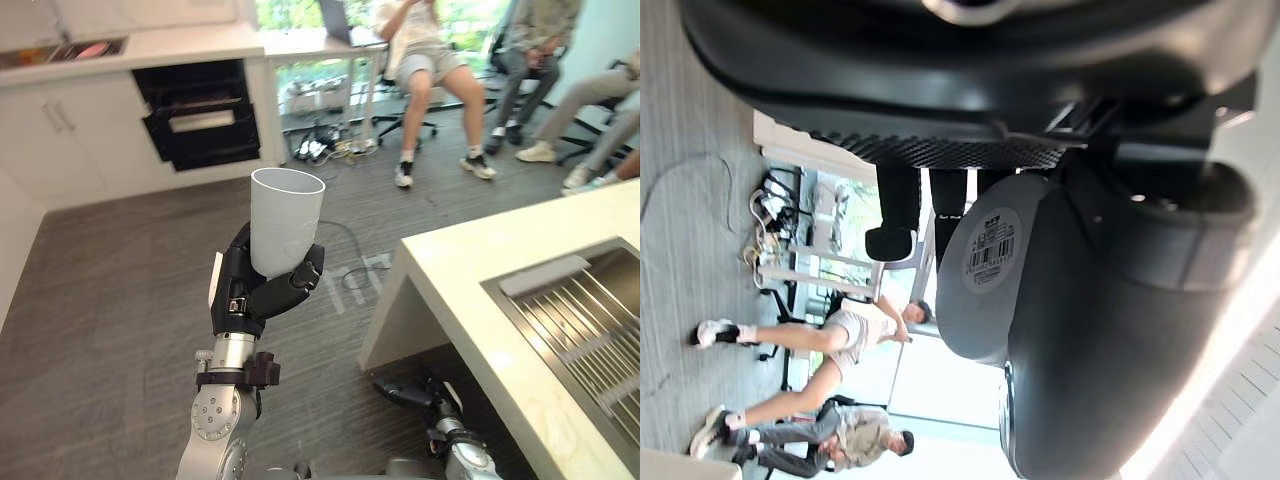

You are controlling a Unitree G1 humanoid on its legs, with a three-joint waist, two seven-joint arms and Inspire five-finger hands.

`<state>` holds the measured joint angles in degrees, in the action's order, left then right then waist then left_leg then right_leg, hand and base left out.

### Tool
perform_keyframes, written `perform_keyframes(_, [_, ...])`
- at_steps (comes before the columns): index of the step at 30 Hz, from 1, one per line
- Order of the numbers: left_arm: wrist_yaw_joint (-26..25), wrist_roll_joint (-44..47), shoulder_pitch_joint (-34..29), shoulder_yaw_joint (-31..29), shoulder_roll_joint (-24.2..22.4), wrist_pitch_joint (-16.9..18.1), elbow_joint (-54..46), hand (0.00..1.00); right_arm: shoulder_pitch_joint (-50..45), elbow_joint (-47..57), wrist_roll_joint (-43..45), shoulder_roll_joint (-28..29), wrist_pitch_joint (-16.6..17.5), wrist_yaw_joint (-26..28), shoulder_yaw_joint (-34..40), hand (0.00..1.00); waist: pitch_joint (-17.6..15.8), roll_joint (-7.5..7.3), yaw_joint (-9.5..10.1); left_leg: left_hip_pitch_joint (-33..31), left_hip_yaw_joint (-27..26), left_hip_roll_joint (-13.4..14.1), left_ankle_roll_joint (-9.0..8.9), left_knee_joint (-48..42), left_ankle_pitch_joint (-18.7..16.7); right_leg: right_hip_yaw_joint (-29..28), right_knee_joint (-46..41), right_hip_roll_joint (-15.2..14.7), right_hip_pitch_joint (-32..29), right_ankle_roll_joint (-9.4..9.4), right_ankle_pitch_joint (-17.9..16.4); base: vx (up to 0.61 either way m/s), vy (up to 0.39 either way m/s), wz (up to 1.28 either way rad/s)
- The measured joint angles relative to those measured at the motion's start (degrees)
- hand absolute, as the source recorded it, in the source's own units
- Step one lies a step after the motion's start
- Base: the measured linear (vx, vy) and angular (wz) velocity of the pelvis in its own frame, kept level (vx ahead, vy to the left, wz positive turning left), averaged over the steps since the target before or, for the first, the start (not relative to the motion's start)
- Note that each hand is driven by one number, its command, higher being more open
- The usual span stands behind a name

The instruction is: Walk over to the sink, pick up the cup, carry it to the dishwasher, place the cup inside the dishwasher, then close the dishwasher door

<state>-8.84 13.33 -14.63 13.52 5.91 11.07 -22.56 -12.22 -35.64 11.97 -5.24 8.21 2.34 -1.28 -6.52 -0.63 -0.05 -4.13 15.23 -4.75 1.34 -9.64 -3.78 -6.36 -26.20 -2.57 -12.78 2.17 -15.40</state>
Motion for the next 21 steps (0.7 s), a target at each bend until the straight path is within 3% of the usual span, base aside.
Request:
perform_keyframes(2, [-0.1,-0.1,-0.3,0.4,-0.1,-0.2,0.4,0.0,-5.7,5.7,-0.9,-0.9,0.0,0.3,-1.1,1.0,-0.4,-1.09,-0.75,-0.9,2.9,-2.5,-1.1,-3.0,-2.1,1.5,2.0,-1.8,1.2,0.91,3.2,0.14,-0.22,1.3])
perform_keyframes(4, [-0.1,-1.1,-1.4,0.5,-1.5,-0.3,-0.4,0.0,-11.3,11.1,-2.2,-2.7,-0.1,1.0,-2.2,1.0,0.0,1.68,-0.9,-3.3,-1.6,2.0,-2.46,-8.1,-4.5,5.8,3.5,-0.8,3.8,-0.77,3.1,0.24,-0.229,1.03])
perform_keyframes(5, [-0.1,-1.3,-1.4,0.5,-2.4,-0.2,-0.8,0.0,-13.6,13.4,-2.5,-3.6,-0.1,1.7,-3.0,1.0,0.2,2.38,-0.86,-5.0,-5.6,4.4,-3.94,-11.6,-5.7,7.7,3.8,-0.2,5.0,-1.05,2.9,0.21,-0.147,0.71])
perform_keyframes(6, [-0.2,-1.3,-1.4,0.5,-2.7,-0.2,-1.1,0.0,-14.3,14.7,-2.7,-3.9,-0.1,2.0,-3.4,1.0,0.3,2.77,-0.69,-5.9,-7.9,5.2,-4.25,-13.0,-5.9,8.6,4.3,0.0,5.7,-1.06,2.9,0.19,-0.125,0.68])
perform_keyframes(8, [-0.4,-1.4,-1.6,0.6,-2.5,-0.2,-2.9,0.0,-15.4,19.8,-2.9,-4.7,-0.2,2.2,-4.1,1.0,-0.2,2.75,-1.12,-8.4,-17.0,7.5,-3.96,-17.7,-6.1,11.9,5.8,-0.2,8.0,-1.06,2.9,0.12,-0.071,0.69])
perform_keyframes(10, [-0.2,-0.1,-1.6,0.7,-2.4,0.1,-4.5,0.0,-10.8,17.9,-0.7,-4.1,2.3,2.0,-1.3,1.0,-0.1,2.93,-0.76,-9.1,-29.0,11.9,-0.04,-19.0,-7.1,16.2,8.3,-0.2,11.3,-1.09,2.9,0.09,0.008,0.82])
perform_keyframes(11, [0.0,0.4,-1.5,0.7,-2.4,0.4,-4.5,0.0,-8.2,15.2,-0.5,-3.6,2.5,1.7,0.3,1.0,0.0,3.07,-0.73,-8.8,-30.4,12.4,0.11,-17.7,-7.0,17.1,8.8,-0.2,12.1,-1.03,2.8,0.07,0.071,0.86])
perform_keyframes(12, [0.4,1.6,-0.9,0.8,-2.4,0.5,-4.5,0.0,-2.8,9.5,-2.9,-2.4,1.4,-1.2,3.0,1.0,0.3,2.82,-0.51,-7.8,-30.6,11.1,0.4,-14.8,-6.6,18.6,9.7,-0.8,12.8,-0.59,2.5,0.05,0.112,0.74])
perform_keyframes(13, [0.5,2.6,0.1,1.1,-1.4,0.6,-3.9,0.0,1.1,5.7,-3.1,-1.5,0.3,-4.3,5.0,1.0,0.5,1.89,0.92,-7.3,-30.2,8.7,0.72,-11.9,-4.8,19.0,10.5,-2.3,12.7,-0.08,2.2,0.04,0.126,0.7])
perform_keyframes(15, [0.5,3.5,0.3,0.4,-1.0,0.7,-2.2,0.0,2.7,2.9,-3.1,-1.7,0.3,-5.1,5.0,1.0,0.7,1.62,1.84,-6.1,-28.8,5.8,0.86,-7.3,-2.1,19.9,12.9,-3.7,13.7,0.88,2.7,0.04,0.099,0.57])
perform_keyframes(17, [0.4,3.8,0.2,0.5,-1.1,0.5,0.4,0.0,3.4,-1.6,-4.3,-0.7,-0.5,-4.9,4.0,1.0,0.7,1.68,2.48,-4.4,-27.3,3.9,1.02,-3.2,0.1,21.3,14.9,-4.1,15.3,0.99,3.7,0.05,0.039,0.5])
perform_keyframes(21, [0.6,3.8,-0.3,0.7,-1.1,0.1,2.0,0.0,3.5,-7.0,-4.9,1.4,-2.2,-4.6,3.1,1.0,0.7,1.62,2.41,-1.9,-26.9,2.5,1.19,2.3,2.7,21.1,15.6,-4.5,15.8,0.79,4.0,0.01,-0.012,0.09])
